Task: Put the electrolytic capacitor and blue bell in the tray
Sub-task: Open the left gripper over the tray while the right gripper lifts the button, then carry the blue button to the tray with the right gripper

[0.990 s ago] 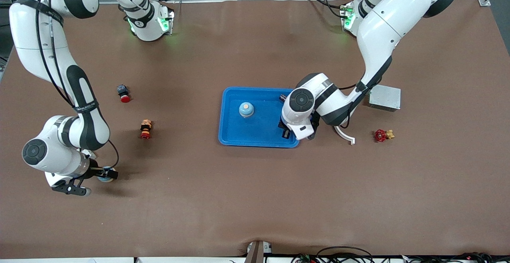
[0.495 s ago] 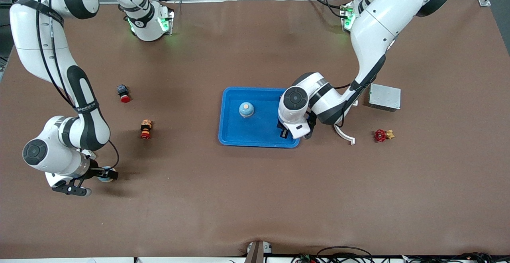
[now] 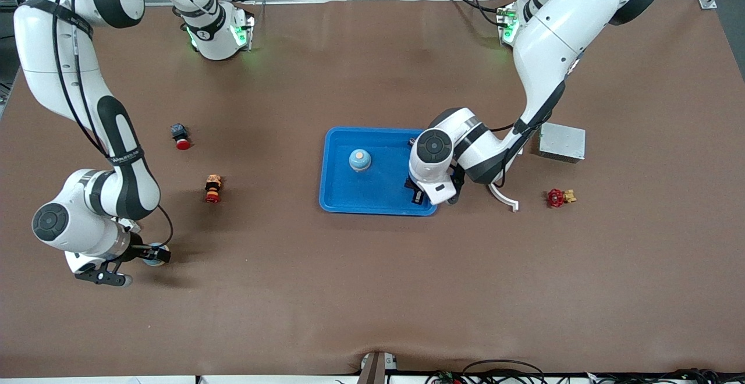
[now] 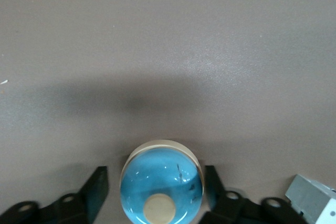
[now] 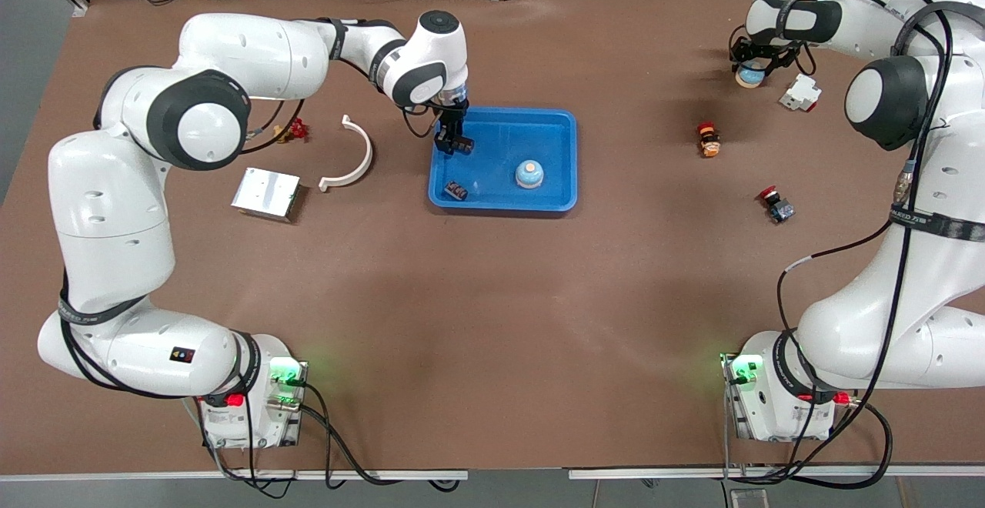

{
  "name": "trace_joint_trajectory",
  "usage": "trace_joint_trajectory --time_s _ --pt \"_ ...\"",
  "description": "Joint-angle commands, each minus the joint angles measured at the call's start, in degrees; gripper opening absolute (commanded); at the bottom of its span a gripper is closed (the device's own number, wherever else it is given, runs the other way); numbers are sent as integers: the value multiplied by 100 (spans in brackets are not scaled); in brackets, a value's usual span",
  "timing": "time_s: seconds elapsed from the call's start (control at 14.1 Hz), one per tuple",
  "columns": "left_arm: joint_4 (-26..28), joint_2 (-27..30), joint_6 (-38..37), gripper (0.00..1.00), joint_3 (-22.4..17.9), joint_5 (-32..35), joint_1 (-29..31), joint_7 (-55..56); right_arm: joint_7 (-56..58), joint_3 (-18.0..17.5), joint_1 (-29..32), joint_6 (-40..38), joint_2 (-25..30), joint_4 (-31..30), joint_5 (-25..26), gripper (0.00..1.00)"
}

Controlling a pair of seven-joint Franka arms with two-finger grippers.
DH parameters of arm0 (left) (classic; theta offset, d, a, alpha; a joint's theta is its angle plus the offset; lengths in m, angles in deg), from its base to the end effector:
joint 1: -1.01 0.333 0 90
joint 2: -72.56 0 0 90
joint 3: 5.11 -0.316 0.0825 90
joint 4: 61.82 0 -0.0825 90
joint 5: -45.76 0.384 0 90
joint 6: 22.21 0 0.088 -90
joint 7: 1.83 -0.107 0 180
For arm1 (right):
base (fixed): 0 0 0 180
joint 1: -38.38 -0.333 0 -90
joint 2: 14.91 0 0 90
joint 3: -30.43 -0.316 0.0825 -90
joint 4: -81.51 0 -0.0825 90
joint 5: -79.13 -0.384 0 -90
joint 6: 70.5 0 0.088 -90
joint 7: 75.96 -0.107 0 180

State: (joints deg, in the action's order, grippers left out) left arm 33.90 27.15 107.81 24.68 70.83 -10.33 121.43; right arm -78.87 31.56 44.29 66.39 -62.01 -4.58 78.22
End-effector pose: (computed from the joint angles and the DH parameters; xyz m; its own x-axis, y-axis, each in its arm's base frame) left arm 0.5341 -0.4047 0.1817 0.3112 0.9503 -0.0110 0.9474 -0.3112 -0.0755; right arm 0.7137 -0.0856 0.1840 0.9821 -0.1768 0.0648 -0.1772 -0.9842 -0.0004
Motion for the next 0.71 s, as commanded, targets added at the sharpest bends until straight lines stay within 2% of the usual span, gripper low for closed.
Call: trace_joint_trajectory --time_s 0.0,0.35,0.64 --pt "-166 -3 85 100 -25 24 -62 137 -95 -25 6 39 -71 93 -23 0" --pt "-395 278 -177 100 18 -38 0 111 -191 -25 -73 -144 25 93 -15 0" --pt "-668 365 -678 100 36 -29 0 85 -1331 -51 -555 -1013 438 102 -15 0"
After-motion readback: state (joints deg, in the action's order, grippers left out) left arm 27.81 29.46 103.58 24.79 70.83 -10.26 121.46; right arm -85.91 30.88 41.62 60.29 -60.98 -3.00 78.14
